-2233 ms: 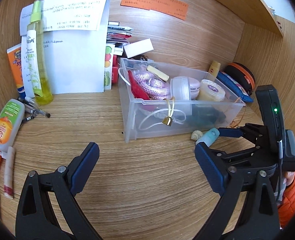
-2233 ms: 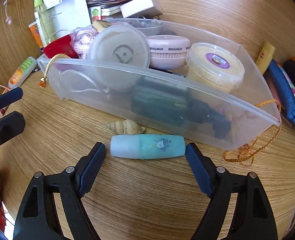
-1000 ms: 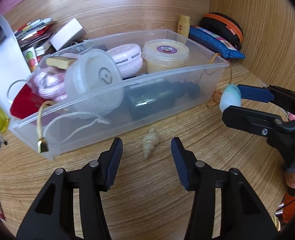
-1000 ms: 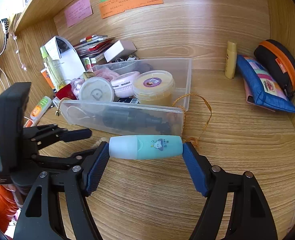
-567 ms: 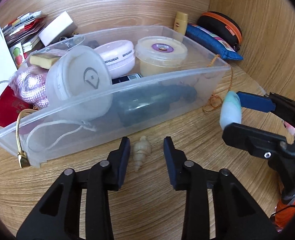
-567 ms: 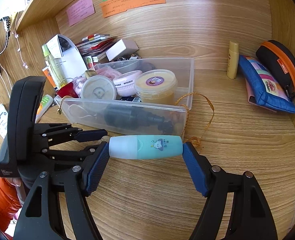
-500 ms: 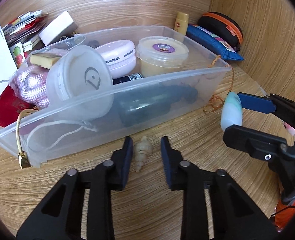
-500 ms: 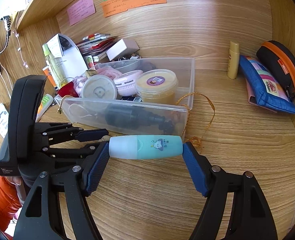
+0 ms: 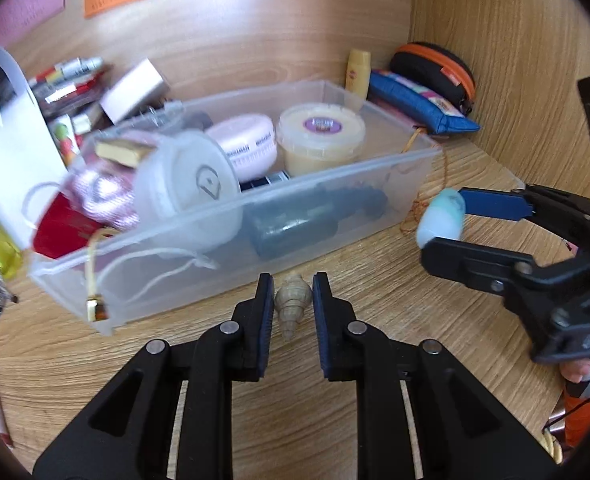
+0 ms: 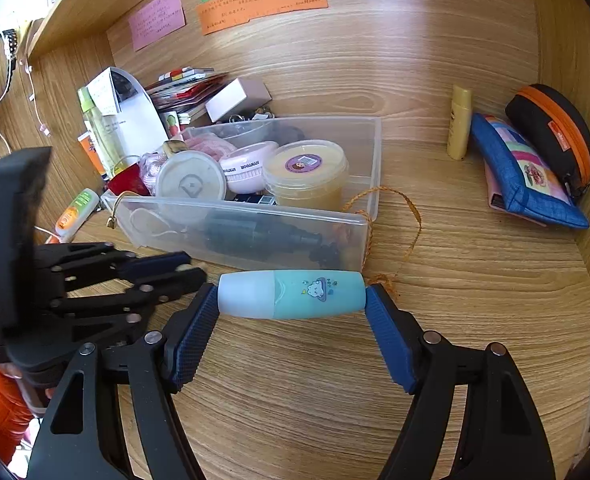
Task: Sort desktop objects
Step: 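Lift the light-blue bottle with the right gripper while the left grasps the seashell, then carry the bottle and seashell over the clear box with both grippers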
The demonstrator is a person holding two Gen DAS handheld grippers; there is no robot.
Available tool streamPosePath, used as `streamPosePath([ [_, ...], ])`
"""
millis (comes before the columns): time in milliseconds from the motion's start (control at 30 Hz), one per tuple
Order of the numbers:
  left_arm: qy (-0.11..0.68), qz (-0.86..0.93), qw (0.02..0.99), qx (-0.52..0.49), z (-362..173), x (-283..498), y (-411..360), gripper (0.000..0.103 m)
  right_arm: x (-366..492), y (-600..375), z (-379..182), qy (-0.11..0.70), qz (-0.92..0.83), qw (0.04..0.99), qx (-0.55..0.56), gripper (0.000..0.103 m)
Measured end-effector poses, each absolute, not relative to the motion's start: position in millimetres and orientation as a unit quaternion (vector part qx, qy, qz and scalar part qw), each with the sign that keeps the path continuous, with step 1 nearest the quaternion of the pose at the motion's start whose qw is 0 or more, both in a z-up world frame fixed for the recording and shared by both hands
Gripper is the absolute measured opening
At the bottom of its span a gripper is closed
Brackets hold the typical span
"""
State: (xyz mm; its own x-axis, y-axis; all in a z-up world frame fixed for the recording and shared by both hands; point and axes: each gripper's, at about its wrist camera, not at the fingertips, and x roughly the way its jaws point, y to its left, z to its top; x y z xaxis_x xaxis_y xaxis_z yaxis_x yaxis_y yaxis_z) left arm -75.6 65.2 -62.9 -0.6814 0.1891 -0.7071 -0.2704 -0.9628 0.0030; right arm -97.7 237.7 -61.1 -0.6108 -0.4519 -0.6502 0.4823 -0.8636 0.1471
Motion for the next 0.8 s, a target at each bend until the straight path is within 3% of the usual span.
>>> streamPosePath([
  [500, 0.048, 0.953, 0.112, -0.279, 3.5, -48.8, 43.3, 0.019, -98.6, 236.0, -25.5, 0.021, -0.909, 0.258, 0.326, 0.071],
  [800, 0.035, 0.96, 0.104, -0.259, 13.7, -59.5, 33.2, 0.019, -117.9, 224.8, 4.1, 0.032, -0.92, 0.247, 0.303, 0.071],
])
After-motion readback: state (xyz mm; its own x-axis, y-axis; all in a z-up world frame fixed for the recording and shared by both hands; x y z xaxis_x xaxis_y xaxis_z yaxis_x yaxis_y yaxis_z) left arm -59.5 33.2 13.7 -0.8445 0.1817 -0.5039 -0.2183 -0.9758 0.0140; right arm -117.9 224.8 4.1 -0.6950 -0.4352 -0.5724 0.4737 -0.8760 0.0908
